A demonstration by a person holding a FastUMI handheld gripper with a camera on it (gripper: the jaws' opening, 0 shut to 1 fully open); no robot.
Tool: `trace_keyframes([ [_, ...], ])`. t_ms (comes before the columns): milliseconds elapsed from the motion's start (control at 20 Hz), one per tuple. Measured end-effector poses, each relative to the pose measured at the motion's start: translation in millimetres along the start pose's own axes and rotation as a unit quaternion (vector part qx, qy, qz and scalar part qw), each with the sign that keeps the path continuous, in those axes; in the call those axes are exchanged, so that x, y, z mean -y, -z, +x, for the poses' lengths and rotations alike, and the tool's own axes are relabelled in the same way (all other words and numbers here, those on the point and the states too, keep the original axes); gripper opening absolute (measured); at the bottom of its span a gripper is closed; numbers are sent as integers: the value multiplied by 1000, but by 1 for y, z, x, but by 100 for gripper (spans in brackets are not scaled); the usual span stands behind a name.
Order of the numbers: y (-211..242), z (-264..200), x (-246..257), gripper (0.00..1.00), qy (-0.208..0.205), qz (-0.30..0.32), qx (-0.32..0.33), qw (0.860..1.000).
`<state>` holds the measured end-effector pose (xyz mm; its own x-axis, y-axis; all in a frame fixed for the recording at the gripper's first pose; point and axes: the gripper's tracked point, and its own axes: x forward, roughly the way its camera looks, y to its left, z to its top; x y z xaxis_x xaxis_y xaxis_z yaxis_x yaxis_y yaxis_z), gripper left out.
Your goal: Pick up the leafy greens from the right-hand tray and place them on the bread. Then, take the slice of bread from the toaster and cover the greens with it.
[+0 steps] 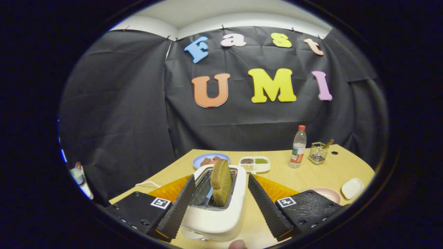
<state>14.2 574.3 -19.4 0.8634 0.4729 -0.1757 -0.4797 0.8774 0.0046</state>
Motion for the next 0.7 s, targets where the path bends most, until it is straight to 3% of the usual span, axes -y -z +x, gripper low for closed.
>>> trace_keyframes([
  [100,1,13,0,95,11,5,-11,1000],
  [350,7,37,4,69,37,6,-47,998],
  [500,16,44,4,49,42,13,-68,997],
  [650,12,43,10,19,54,14,-67,996],
  [700,9,43,10,18,51,15,-65,996],
])
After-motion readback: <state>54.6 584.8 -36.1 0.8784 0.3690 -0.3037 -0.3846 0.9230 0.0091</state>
